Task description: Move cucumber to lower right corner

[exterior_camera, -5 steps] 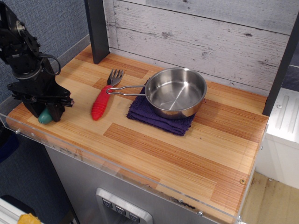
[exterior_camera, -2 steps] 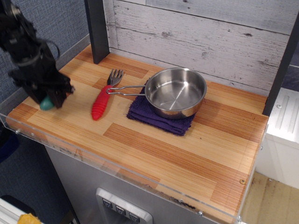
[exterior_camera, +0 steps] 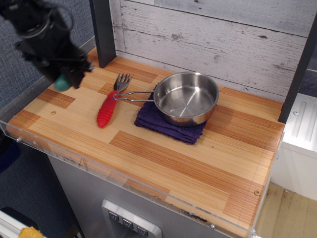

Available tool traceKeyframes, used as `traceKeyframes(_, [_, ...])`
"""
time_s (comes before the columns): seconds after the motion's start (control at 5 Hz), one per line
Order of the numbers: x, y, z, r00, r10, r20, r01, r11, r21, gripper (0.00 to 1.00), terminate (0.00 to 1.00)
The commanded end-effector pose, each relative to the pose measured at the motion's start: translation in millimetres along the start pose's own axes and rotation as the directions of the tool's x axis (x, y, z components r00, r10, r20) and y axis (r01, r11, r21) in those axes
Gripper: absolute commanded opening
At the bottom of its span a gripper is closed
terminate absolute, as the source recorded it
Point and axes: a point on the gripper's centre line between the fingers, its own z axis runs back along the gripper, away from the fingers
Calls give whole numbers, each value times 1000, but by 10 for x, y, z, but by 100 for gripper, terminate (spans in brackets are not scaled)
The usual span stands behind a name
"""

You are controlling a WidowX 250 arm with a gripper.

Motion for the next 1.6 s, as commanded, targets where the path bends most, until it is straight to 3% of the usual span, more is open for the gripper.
traceKeyframes(0.0, [-316,-638,423,974,-211,83,219,971,-98,0,0])
traceKeyframes(0.4, [-575,-1269,333,896,-437,85,444,862,-244,0,0])
traceKeyframes(0.8, [-669,-1654,151,806,-580,122,582,736,-346,0,0])
traceKeyframes(1.0, [-666,-1745,11,758,-638,131,637,684,-354,0,0])
traceKeyframes(1.4, [-626,-1901,-288,689,-717,111,700,616,-362,0,0])
